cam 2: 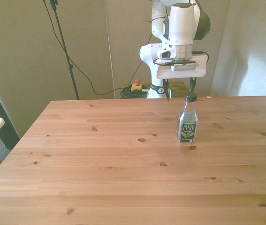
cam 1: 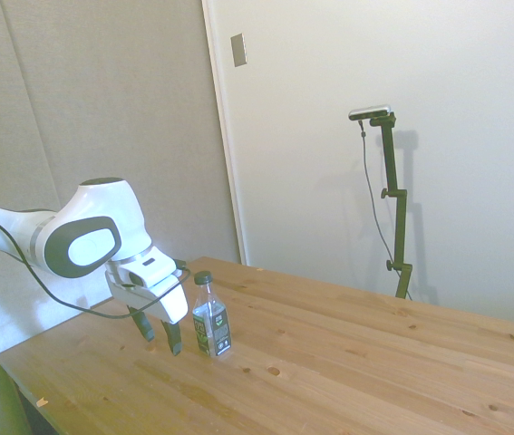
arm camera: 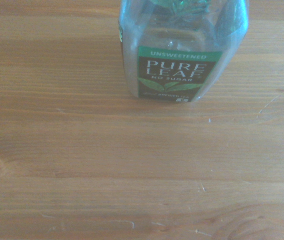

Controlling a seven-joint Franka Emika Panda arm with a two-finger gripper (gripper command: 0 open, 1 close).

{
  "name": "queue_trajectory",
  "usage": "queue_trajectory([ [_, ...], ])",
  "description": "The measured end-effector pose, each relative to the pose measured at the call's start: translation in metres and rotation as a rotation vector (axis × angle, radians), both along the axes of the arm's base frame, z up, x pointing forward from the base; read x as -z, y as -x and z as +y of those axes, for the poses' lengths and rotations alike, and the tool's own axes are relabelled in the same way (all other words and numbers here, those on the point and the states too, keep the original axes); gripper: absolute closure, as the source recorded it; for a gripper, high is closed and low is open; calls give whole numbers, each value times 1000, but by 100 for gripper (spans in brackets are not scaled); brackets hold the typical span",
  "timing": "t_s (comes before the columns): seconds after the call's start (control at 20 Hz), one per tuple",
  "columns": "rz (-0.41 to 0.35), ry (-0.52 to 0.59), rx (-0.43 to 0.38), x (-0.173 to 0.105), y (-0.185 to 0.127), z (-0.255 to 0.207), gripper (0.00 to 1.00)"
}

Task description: Knock down the bottle

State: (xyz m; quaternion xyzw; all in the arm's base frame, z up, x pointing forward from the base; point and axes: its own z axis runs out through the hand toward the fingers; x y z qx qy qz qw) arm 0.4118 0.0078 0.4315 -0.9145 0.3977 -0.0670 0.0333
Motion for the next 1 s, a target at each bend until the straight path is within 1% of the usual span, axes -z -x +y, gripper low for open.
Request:
queue_trajectory([
  [0.05,1,0,0,0,0,0,0],
  [0.1,4,0,-2,0,0,1,100],
  [0.25,21,-5,-23,-18,4,11,100],
  [0.4,-9,-13,5,-47,-2,17,100],
  [0.5,-25,-19,31,-57,-10,17,100],
  [0.8,-28,-30,93,-64,-39,12,100],
  [1.0,-33,-32,124,-68,-54,11,100],
])
